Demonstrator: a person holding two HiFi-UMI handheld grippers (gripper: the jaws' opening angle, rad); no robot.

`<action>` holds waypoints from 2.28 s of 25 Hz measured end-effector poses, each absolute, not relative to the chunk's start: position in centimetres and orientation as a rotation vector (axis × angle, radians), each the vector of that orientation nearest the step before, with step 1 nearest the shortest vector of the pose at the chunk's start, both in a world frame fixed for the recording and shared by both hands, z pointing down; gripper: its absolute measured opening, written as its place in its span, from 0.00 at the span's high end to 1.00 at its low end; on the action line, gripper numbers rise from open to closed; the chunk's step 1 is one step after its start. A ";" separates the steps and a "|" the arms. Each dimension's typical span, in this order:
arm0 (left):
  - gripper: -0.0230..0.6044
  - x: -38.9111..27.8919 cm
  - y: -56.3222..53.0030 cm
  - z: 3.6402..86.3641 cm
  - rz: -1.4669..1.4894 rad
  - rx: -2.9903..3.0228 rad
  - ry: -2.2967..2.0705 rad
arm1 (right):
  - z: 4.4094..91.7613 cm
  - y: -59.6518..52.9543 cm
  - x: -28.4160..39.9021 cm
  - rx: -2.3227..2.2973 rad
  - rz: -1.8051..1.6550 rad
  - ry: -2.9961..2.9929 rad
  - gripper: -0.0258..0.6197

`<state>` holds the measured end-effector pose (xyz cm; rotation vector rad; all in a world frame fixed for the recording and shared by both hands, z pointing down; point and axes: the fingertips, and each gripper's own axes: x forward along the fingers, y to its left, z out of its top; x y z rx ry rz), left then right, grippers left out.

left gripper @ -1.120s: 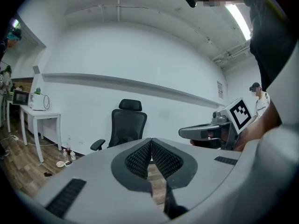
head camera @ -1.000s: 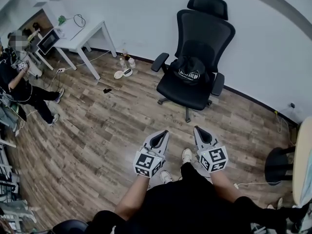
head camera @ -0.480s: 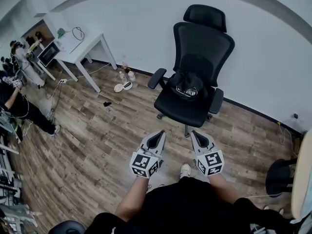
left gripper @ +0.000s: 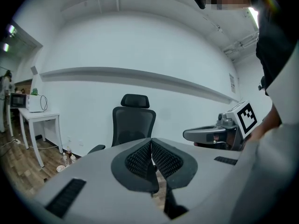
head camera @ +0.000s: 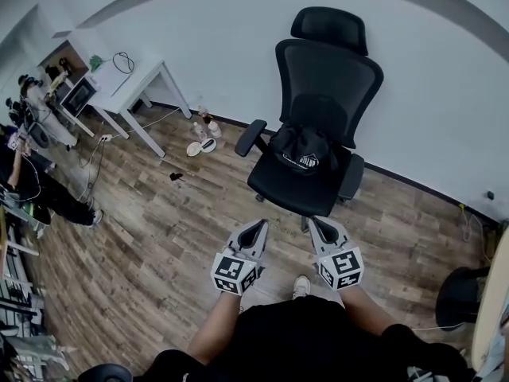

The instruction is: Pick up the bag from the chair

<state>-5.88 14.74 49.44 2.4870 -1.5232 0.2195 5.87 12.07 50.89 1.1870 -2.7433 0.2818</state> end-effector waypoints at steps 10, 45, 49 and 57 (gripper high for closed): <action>0.93 -4.8 11.0 50.4 0.207 2.465 -1.515 | 51.7 8.0 6.4 1.184 0.302 -2.726 0.93; 0.93 -12.5 -9.7 53.6 0.247 2.583 -1.185 | 54.0 -11.8 -1.1 1.443 0.387 -2.523 0.93; 0.93 -10.9 -12.0 54.1 0.276 2.583 -1.184 | 55.1 -13.8 0.4 1.425 0.410 -2.516 0.93; 0.93 -8.3 -17.5 55.2 0.351 2.503 -1.278 | 56.9 -18.8 1.9 1.247 0.411 -2.567 0.93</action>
